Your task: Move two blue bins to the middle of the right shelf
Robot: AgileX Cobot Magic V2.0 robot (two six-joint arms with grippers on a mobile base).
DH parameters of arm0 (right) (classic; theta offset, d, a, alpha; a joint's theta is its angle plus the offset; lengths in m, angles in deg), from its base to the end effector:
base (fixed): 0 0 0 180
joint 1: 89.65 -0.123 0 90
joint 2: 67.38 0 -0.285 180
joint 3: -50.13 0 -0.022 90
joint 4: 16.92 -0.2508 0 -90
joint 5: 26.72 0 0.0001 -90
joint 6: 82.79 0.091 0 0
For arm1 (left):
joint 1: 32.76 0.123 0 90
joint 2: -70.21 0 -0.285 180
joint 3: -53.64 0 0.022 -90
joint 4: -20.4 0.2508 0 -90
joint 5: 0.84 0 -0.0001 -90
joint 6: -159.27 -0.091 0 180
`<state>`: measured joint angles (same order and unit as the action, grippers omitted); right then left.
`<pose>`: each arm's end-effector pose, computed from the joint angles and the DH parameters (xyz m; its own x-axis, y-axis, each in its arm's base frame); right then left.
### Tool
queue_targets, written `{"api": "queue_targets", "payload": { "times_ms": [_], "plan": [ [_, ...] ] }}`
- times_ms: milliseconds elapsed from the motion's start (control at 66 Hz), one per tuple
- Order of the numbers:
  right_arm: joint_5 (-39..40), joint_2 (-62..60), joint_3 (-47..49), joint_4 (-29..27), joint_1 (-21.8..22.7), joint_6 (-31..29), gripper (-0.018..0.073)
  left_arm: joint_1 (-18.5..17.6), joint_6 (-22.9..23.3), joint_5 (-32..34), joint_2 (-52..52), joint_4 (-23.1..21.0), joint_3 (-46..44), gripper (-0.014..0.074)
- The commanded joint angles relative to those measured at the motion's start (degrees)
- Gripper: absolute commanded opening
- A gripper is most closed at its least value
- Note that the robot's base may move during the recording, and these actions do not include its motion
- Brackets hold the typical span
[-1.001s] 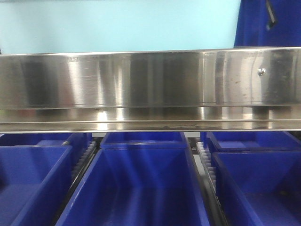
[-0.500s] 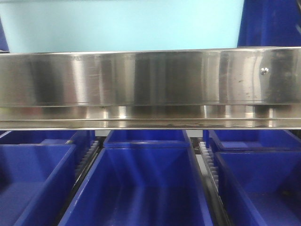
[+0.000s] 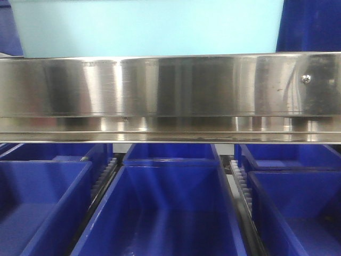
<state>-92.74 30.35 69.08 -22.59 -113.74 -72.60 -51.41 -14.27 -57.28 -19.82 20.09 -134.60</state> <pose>0.3001 0.1432 0.4018 -0.8257 -0.1330 -0.5483 -0.2821 0.9389 0.1970 0.2896 -0.0982 0.3977 -0.7392 0.1276 -0.6613 0.2389 0.9677 -0.0803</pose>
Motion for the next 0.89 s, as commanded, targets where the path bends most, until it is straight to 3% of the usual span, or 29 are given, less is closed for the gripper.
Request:
{"api": "queue_targets", "payload": {
  "times_ms": [0, 227, 606, 773, 879],
  "plan": [
    [3.9, -0.5, -3.2, 0.6, 0.0, 1.3, 0.0433, 0.2, -0.2, 3.6, -0.5, -1.1, 0.6, 0.0535],
    [9.0, -0.3, -10.0, 0.6, 0.0, 1.3, 0.0433, -0.2, -0.8, 4.3, -4.0, -5.1, 0.6, 0.0535],
    [13.6, -0.3, -11.2, -0.2, 0.0, 1.3, 0.0433, -1.2, -0.9, -0.4, -7.3, -3.5, 0.6, 0.0521],
    [13.9, -0.3, -11.2, -0.7, 0.0, 1.3, 0.0415, -1.2, -0.9, -1.1, -7.4, -3.5, 0.6, 0.0414],
    [13.6, -0.3, -11.2, -0.7, 0.0, 1.3, 0.0281, -1.2, -0.9, -1.1, -7.4, -3.5, 0.6, 0.0256]
  ]
}}
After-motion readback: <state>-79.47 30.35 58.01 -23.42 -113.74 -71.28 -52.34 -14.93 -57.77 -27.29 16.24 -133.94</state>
